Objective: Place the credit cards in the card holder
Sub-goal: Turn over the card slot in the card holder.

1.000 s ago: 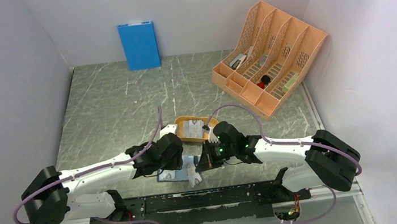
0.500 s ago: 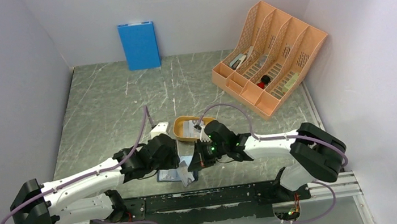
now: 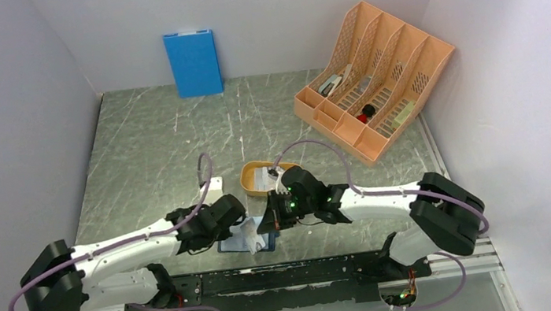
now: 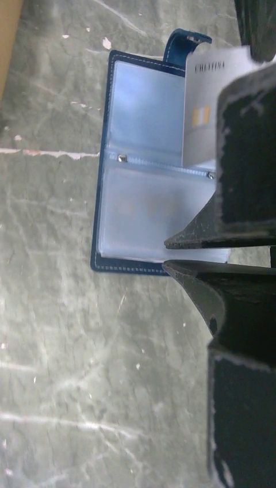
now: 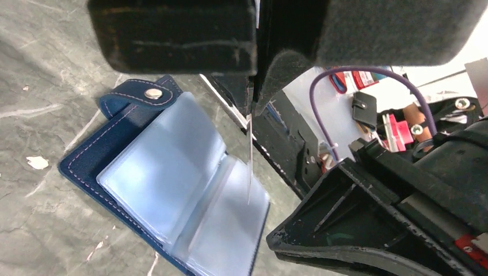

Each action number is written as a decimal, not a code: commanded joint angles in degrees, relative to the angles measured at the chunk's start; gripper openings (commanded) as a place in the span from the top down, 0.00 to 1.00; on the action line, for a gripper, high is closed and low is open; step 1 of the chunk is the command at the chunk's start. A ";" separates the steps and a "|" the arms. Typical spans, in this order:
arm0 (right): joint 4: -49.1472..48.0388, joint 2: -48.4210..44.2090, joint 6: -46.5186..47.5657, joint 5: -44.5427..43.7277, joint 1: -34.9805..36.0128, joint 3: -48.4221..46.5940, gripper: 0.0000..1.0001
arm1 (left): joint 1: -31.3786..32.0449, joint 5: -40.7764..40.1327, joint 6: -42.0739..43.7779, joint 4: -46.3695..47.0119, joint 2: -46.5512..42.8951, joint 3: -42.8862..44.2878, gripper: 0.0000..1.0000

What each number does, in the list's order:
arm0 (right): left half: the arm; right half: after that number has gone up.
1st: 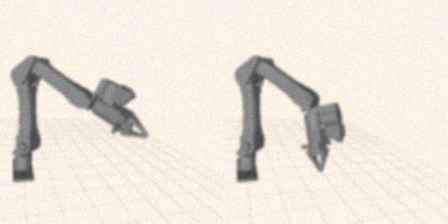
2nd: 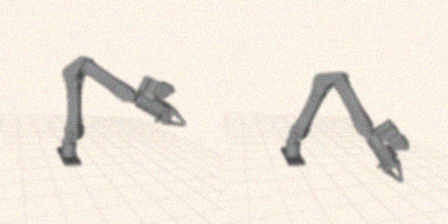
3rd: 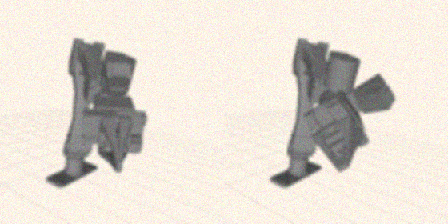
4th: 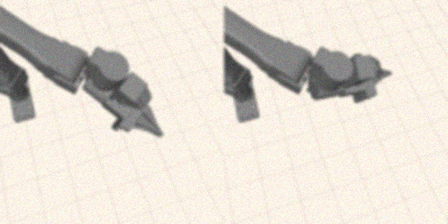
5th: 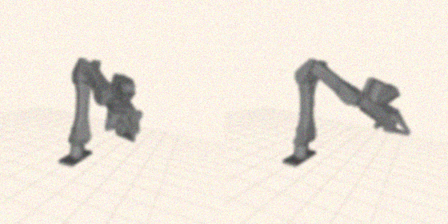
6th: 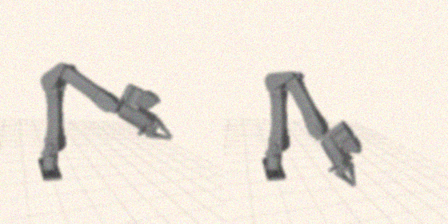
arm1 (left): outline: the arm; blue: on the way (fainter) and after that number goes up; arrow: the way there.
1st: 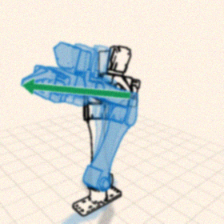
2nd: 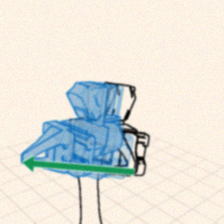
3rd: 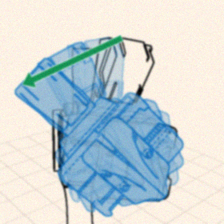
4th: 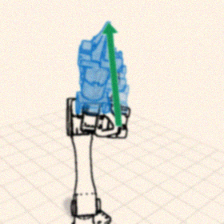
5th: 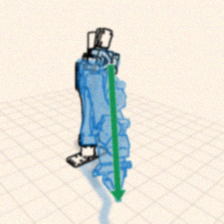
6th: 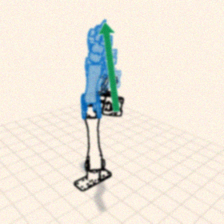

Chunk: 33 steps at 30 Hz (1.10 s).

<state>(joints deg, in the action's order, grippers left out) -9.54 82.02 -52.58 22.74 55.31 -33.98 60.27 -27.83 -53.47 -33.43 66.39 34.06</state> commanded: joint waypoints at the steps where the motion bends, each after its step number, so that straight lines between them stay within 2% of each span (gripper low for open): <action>1: 0.99 -3.22 -1.62 -3.90 -0.85 1.89 1.00 | 0.08 -6.90 -6.42 -4.70 -6.45 -2.13 0.82; 5: -1.32 -1.08 -2.99 -2.19 -1.37 2.22 1.00 | -1.30 -6.00 -7.46 -4.52 -10.16 -4.53 0.82; 16: -6.46 4.23 -7.80 -0.14 -1.74 2.43 1.00 | -8.71 4.63 -7.83 1.98 -9.36 -11.60 0.84; 20: -7.13 5.52 -8.74 0.15 -1.79 2.45 1.00 | -9.03 7.14 -8.31 3.69 -8.56 -13.29 0.85; 33: -11.85 8.94 -10.81 0.39 -1.78 3.01 1.00 | -9.06 8.26 -7.44 4.04 -9.17 -13.68 0.87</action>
<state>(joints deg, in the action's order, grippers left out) -18.76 90.06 -62.22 23.44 53.78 -31.64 51.46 -23.07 -60.86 -28.95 56.73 22.31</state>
